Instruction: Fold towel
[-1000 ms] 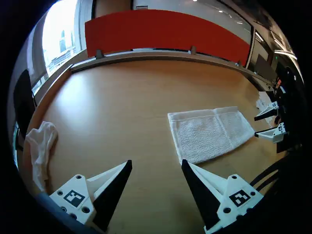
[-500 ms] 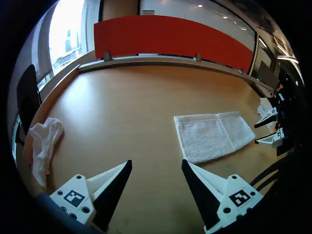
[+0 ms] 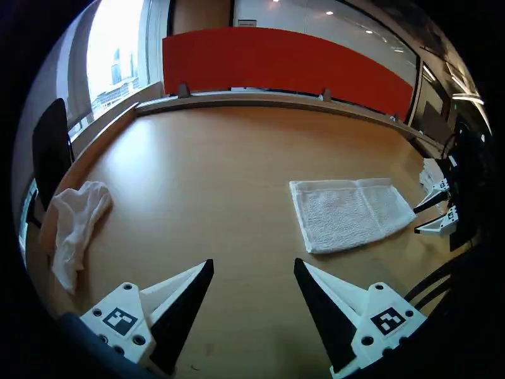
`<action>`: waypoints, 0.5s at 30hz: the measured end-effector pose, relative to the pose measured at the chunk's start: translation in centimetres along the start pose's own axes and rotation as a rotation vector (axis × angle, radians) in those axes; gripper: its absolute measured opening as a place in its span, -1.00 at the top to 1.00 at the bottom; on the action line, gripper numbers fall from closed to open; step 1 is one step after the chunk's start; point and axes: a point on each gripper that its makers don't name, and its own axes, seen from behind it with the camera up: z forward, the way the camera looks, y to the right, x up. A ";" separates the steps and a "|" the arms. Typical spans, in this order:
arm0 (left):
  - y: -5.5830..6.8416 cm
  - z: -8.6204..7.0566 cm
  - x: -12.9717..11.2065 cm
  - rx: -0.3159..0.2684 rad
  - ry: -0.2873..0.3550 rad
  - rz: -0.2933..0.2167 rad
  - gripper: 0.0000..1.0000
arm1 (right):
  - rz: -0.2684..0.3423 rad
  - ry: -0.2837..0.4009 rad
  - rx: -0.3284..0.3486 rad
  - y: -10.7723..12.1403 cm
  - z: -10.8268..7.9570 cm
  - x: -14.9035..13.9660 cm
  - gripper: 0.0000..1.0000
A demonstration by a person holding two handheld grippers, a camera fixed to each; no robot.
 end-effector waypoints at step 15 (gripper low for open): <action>-0.8 -1.3 -1.5 0.029 0.009 -0.009 -0.88 | 0.000 -0.008 0.005 0.2 0.3 0.1 0.35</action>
